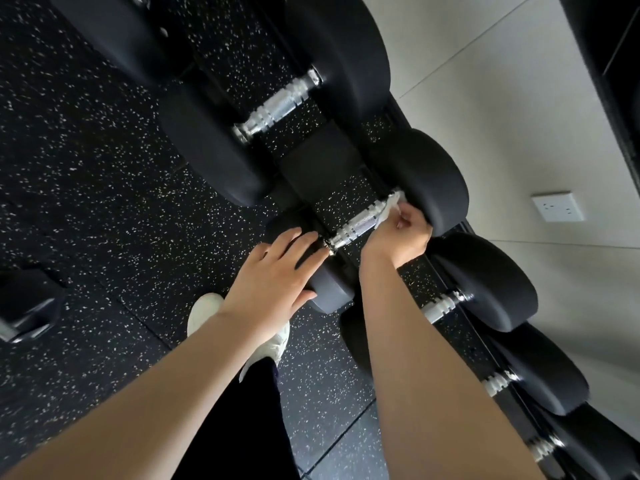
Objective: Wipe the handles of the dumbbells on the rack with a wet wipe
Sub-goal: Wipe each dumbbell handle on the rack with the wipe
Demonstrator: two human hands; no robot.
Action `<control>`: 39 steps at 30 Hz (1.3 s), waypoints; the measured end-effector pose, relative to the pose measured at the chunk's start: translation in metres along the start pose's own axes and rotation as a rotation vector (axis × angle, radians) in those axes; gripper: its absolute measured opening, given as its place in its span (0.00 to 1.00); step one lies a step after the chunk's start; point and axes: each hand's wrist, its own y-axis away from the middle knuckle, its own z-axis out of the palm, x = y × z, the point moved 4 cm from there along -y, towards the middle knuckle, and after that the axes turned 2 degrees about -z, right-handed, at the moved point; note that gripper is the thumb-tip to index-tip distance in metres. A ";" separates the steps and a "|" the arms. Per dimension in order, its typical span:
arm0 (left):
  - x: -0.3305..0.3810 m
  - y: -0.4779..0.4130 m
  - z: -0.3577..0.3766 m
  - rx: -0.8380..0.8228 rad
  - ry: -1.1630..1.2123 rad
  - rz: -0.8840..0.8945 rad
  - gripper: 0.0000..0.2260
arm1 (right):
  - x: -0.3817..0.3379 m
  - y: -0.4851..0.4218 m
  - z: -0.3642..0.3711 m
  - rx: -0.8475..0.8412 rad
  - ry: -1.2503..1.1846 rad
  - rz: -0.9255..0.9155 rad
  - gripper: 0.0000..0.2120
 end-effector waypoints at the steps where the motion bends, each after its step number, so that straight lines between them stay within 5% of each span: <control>1: 0.000 0.000 0.000 0.000 0.000 -0.001 0.30 | 0.001 0.000 0.002 0.016 -0.012 0.014 0.06; 8: -0.001 0.001 -0.001 0.000 0.023 -0.002 0.29 | 0.005 -0.007 0.004 -0.034 0.028 0.006 0.06; 20: 0.001 0.000 -0.003 -0.005 0.012 0.004 0.28 | 0.028 0.037 -0.003 -0.570 0.248 -0.346 0.04; 26: 0.002 0.000 -0.004 0.010 0.011 0.011 0.28 | 0.036 0.029 -0.005 -0.734 0.272 -0.187 0.05; 39: 0.003 0.001 -0.003 -0.004 0.002 0.010 0.28 | 0.060 0.024 -0.012 -0.577 0.062 0.086 0.11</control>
